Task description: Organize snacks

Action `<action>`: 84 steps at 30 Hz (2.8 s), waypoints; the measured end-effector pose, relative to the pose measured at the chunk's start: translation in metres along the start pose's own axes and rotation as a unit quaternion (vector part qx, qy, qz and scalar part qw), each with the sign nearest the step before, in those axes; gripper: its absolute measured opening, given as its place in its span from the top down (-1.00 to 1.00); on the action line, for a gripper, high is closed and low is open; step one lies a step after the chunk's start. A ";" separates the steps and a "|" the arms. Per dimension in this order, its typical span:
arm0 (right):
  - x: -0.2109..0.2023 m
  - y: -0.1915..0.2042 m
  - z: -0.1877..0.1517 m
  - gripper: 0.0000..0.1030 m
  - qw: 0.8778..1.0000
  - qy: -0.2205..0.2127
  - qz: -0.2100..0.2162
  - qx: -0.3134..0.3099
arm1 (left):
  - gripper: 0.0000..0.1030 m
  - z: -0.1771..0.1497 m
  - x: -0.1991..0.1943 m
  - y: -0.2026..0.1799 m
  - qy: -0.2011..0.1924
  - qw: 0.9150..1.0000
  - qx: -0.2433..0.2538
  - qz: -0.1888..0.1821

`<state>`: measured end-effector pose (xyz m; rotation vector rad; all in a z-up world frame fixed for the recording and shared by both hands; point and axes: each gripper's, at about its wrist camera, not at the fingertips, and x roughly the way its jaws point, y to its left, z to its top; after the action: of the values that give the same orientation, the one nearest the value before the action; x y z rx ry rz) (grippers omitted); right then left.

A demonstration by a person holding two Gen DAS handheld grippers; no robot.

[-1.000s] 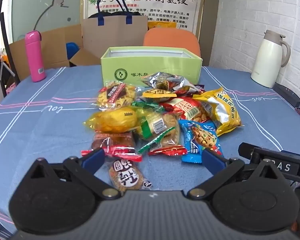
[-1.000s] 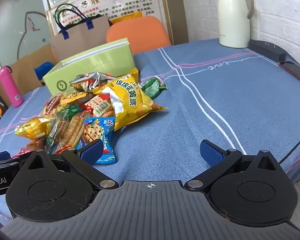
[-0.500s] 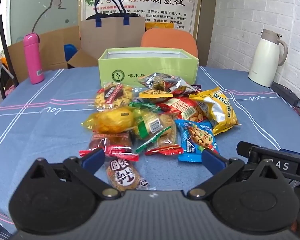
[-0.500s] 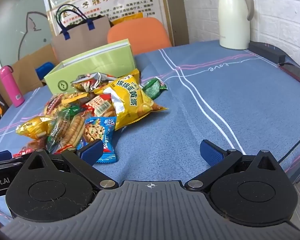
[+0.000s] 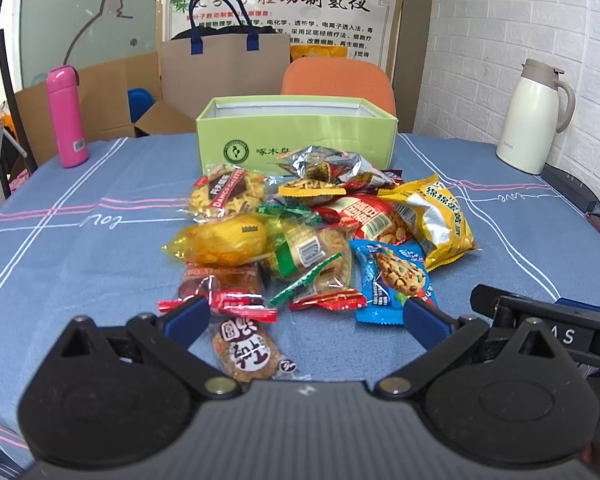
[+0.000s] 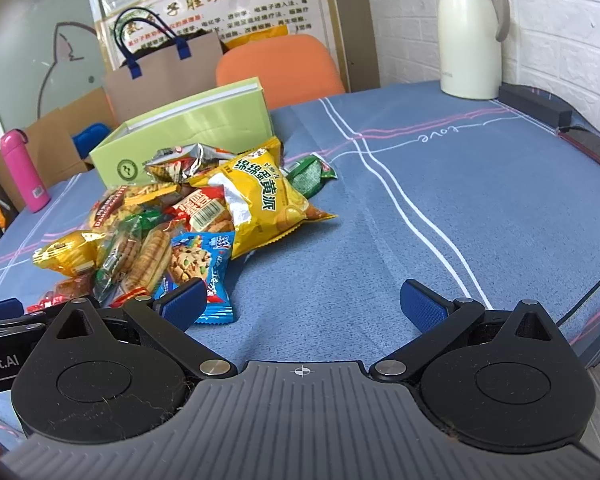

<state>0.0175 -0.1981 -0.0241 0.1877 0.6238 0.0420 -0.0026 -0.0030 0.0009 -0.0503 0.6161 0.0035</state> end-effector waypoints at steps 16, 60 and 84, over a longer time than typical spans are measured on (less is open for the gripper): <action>-0.002 0.001 0.001 -0.80 1.000 -0.003 0.001 -0.003 | -0.99 0.000 0.001 0.000 -0.001 1.000 0.000 -0.001; 0.021 0.131 -0.052 -0.41 0.945 0.035 0.252 -0.204 | -0.87 0.018 0.037 0.090 0.145 0.976 -0.019 -0.161; 0.024 0.046 -0.002 -0.54 0.972 0.017 0.170 -0.163 | -0.58 0.014 0.059 0.074 0.186 0.973 -0.076 -0.118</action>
<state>0.0368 -0.1506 -0.0315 -0.0273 0.6044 0.4765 0.0526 0.0710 -0.0252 -0.2766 0.9811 -0.1924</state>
